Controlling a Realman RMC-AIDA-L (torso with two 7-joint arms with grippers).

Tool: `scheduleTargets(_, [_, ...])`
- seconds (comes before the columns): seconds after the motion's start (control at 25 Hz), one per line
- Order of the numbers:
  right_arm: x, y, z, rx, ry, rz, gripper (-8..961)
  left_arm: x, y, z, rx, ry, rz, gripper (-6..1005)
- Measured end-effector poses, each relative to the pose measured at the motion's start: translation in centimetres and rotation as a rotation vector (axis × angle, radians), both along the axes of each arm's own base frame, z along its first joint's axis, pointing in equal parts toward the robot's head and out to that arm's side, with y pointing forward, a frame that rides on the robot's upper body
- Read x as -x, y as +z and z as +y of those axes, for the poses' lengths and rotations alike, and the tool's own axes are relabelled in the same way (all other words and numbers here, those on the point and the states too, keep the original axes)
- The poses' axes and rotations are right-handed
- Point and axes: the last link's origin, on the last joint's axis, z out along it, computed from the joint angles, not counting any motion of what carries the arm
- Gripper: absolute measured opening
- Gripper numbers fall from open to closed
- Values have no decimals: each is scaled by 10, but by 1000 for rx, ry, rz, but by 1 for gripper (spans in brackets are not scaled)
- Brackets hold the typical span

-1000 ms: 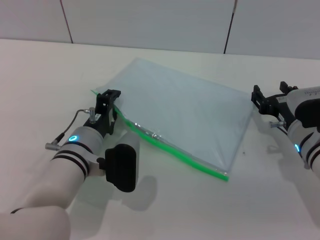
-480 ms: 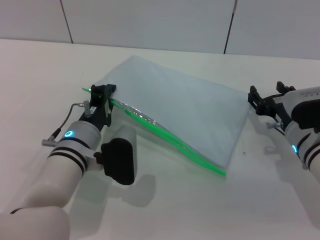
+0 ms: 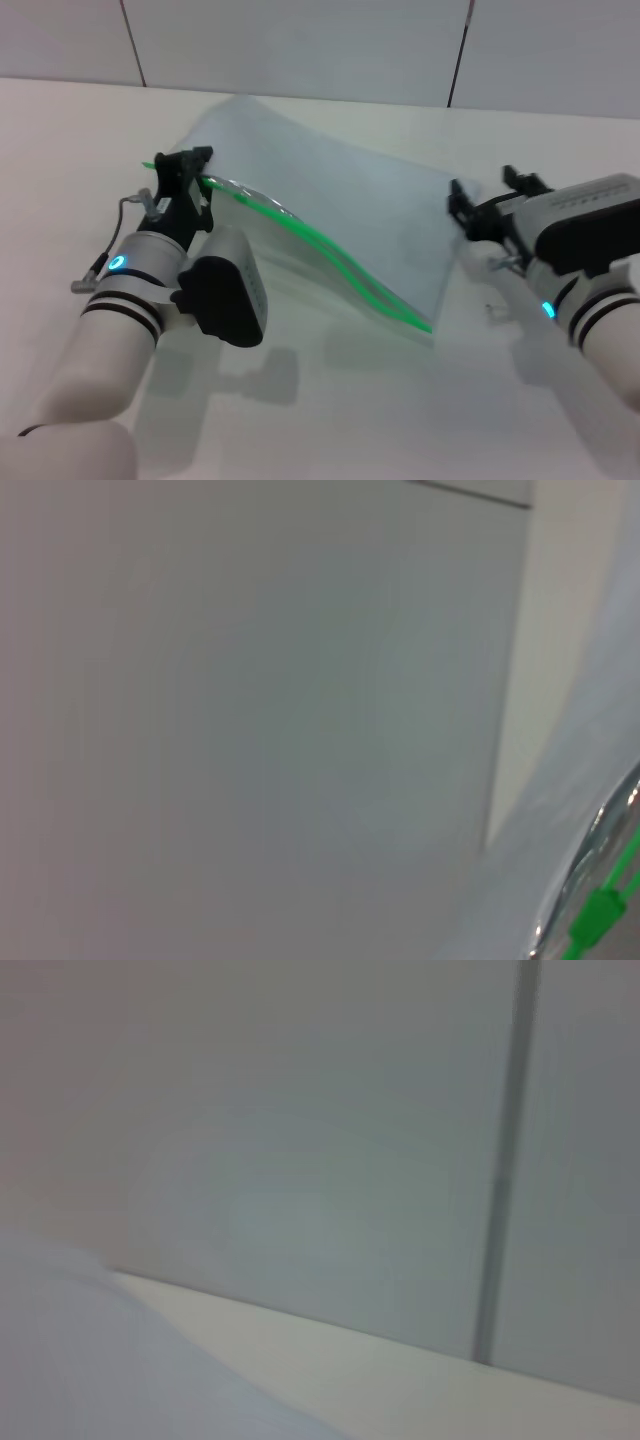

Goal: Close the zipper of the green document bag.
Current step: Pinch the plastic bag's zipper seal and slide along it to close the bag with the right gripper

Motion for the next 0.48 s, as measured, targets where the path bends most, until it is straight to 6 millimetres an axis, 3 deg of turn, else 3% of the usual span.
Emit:
scheduleTargets(0.2, [24, -10, -21, 65, 130, 17, 712, 0, 5, -1, -36, -2, -66, 55])
scheduleTargets(0.48, [56, 1, -52, 108, 336, 2, 712, 0, 7, -1, -43, -3, -117, 54])
